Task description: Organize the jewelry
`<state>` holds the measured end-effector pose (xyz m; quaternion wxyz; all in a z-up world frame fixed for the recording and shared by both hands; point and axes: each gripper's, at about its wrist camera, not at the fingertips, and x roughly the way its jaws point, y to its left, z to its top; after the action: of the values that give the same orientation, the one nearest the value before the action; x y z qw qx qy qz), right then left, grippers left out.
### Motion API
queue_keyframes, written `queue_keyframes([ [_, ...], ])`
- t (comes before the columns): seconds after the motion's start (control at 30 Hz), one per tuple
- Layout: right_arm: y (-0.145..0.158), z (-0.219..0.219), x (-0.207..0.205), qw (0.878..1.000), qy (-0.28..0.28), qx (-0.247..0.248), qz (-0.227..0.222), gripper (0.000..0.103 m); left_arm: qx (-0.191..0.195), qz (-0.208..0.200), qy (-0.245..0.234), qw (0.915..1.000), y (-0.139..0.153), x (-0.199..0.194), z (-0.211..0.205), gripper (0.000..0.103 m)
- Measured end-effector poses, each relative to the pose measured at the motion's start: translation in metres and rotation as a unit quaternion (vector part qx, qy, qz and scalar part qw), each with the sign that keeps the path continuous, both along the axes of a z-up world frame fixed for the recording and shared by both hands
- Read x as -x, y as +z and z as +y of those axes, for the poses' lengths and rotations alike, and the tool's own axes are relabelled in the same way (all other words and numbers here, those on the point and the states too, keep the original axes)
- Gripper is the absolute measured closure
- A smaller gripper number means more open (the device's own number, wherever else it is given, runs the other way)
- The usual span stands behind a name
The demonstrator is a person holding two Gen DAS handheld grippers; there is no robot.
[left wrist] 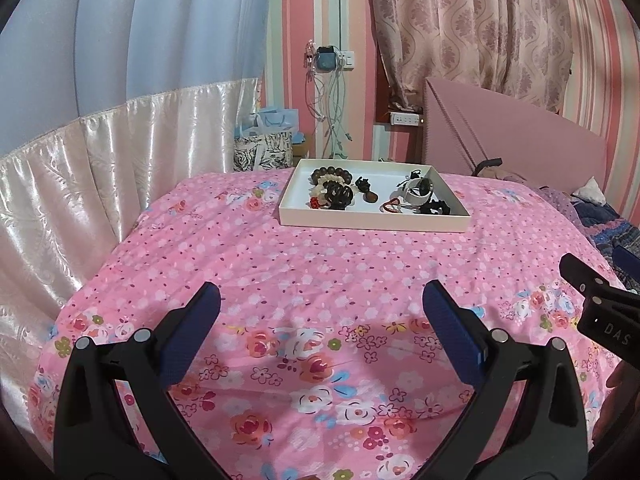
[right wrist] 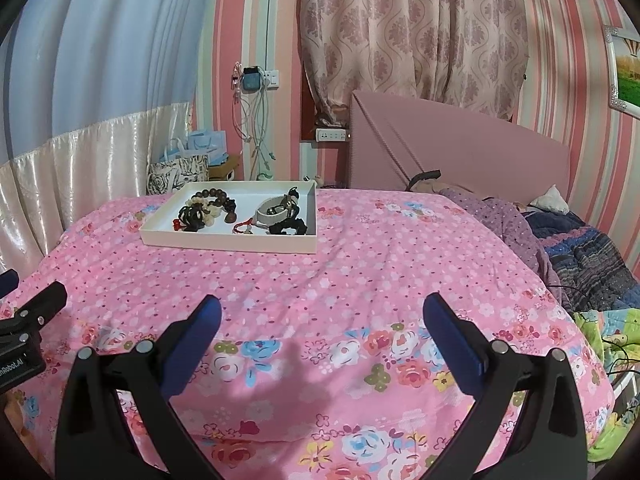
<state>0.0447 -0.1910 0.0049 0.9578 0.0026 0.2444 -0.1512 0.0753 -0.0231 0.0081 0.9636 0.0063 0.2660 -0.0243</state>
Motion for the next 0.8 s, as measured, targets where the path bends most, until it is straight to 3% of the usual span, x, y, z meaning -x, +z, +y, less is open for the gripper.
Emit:
queue_keyframes([
  [0.8,-0.0019,0.0005,-0.0014,1.0,-0.005,0.001,0.0,0.002,-0.005,0.003,0.003,1.0,-0.001,0.0004,0.0006,0.003],
])
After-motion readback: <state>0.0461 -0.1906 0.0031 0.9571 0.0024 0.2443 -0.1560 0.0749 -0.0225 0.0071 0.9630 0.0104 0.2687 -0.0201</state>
